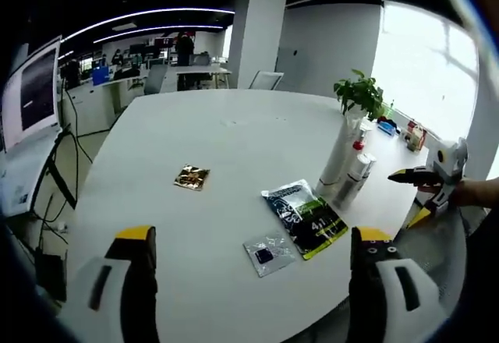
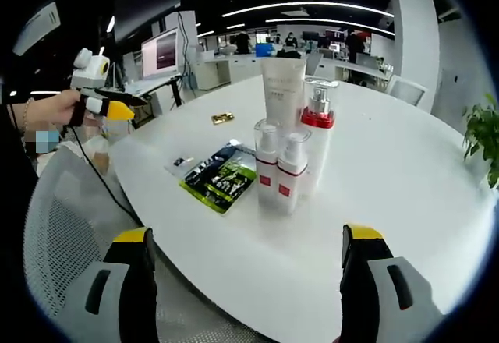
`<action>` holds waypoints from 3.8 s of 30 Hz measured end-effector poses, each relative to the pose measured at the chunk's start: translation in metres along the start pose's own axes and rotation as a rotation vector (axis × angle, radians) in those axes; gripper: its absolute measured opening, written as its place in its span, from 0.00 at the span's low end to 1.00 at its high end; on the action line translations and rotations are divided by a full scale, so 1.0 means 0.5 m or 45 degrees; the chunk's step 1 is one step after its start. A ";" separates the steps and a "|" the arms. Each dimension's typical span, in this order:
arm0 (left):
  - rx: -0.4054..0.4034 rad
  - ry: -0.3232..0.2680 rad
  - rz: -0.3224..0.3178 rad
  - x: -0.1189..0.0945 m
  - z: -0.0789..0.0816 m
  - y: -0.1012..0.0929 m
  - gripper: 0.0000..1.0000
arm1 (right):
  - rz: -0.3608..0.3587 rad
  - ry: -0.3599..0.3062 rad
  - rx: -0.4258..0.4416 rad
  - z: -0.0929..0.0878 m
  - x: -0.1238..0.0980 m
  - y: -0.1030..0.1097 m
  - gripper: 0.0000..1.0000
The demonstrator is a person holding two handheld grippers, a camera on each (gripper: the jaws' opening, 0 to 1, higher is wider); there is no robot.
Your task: Arrange the skincare products in the storage area until every visible bottle or jar stands upright without overlapping.
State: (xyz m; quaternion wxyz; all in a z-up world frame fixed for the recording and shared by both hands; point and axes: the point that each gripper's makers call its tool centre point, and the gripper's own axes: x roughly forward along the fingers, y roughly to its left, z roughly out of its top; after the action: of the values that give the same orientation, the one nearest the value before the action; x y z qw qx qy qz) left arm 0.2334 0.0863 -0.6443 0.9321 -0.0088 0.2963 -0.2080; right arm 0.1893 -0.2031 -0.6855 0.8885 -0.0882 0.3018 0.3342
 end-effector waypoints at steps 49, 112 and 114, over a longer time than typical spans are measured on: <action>0.205 0.223 -0.060 0.179 0.053 0.111 0.91 | -0.048 -0.026 0.109 0.001 0.001 -0.022 0.99; 0.364 0.565 -0.102 0.411 0.051 0.254 0.66 | -0.096 0.056 0.201 -0.028 0.008 -0.046 0.99; 0.378 0.587 -0.109 0.412 0.047 0.256 0.65 | -0.096 0.056 0.201 -0.028 0.008 -0.045 0.99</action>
State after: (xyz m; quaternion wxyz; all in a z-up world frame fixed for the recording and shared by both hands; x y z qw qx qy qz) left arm 0.4475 0.1198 -0.7556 0.8216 0.1631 0.4661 -0.2848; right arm 0.1999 -0.2232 -0.7002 0.8977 -0.0364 0.3432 0.2738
